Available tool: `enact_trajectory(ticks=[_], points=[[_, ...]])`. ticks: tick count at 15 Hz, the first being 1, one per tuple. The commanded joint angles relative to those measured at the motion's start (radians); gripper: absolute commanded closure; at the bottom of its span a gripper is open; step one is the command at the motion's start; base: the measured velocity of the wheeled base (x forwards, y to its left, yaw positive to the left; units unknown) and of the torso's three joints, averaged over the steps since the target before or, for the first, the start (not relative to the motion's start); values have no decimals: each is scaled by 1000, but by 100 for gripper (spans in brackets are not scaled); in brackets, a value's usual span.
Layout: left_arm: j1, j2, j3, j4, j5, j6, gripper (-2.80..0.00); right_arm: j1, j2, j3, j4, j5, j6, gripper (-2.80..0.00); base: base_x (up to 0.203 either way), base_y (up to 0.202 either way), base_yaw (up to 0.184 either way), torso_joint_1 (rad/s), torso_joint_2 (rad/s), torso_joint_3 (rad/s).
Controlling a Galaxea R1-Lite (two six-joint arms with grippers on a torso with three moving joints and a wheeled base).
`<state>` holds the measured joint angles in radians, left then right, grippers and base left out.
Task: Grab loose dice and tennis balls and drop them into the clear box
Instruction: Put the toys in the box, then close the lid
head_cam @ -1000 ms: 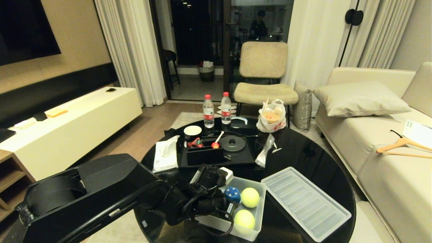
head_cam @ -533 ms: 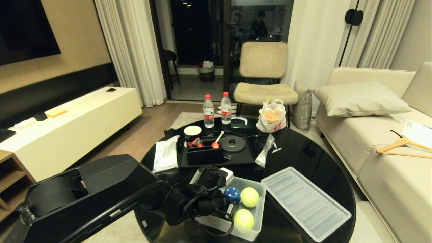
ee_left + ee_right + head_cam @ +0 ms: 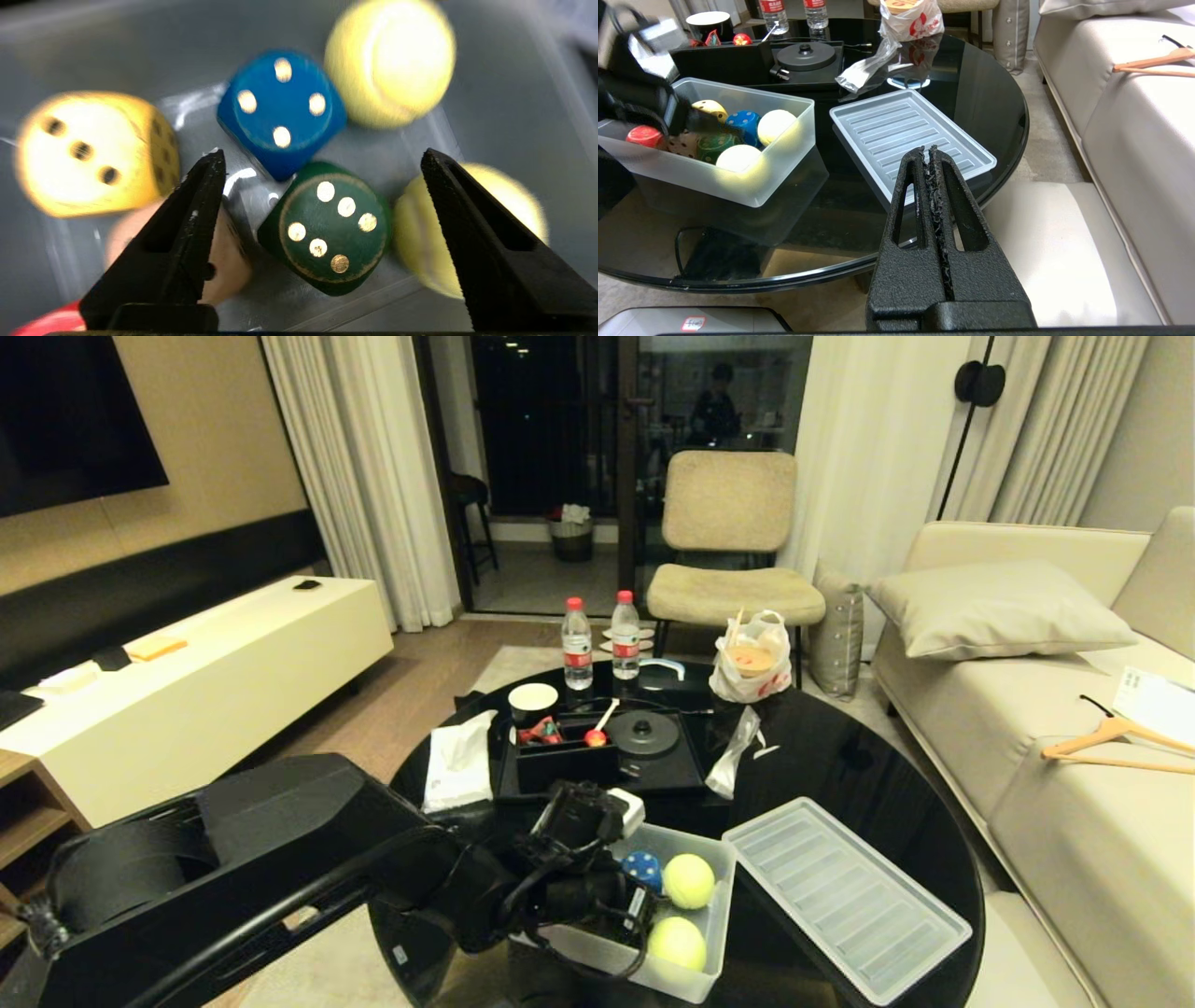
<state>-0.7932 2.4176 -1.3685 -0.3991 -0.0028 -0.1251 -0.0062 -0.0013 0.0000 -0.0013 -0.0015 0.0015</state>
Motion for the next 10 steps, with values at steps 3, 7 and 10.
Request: enact_trajectory(ticks=[3, 7, 10], points=[[3, -152, 7, 12, 0, -3, -280, 0, 1, 0, 0, 0, 0, 0, 0, 0, 0, 0, 0, 0], [30, -313, 11, 82, 0, 0, 0, 0, 1, 0, 0, 0, 0, 0, 0, 0, 0, 0, 0, 0], [64, -444, 24, 145, 0, 2, 0, 0, 1, 0, 0, 0, 0, 0, 0, 0, 0, 0, 0, 0]])
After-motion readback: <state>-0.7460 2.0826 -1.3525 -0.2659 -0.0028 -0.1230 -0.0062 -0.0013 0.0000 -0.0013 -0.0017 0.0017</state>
